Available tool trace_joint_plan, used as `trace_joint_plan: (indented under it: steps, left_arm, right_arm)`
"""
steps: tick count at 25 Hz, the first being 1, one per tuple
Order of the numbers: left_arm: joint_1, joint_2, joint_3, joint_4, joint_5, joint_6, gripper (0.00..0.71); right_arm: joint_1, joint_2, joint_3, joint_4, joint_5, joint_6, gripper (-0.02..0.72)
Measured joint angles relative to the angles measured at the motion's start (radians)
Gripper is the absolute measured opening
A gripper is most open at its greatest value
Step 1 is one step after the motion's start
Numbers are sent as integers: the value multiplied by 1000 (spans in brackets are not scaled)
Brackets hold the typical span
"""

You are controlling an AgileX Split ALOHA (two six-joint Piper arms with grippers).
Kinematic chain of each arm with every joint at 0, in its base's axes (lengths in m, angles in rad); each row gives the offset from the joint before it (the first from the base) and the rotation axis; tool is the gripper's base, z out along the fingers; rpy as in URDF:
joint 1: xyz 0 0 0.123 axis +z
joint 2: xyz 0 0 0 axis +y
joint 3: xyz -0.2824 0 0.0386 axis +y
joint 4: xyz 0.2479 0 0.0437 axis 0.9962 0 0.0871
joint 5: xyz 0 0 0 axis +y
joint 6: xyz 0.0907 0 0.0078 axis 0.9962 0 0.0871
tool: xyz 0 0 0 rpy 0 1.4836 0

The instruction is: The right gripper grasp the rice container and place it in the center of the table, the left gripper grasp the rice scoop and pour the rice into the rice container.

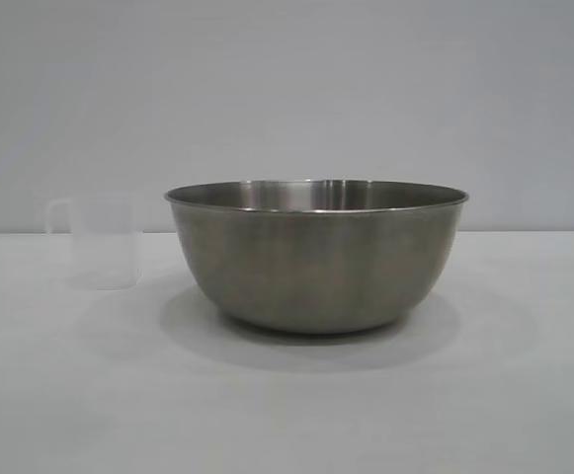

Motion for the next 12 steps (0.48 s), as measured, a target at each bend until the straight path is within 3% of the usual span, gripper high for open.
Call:
trace_joint_plan:
  steps: [12]
  left_arm:
    - [0,0,0,0,0,0,430]
  right_arm:
    - [22,0,0,0,0,0,577]
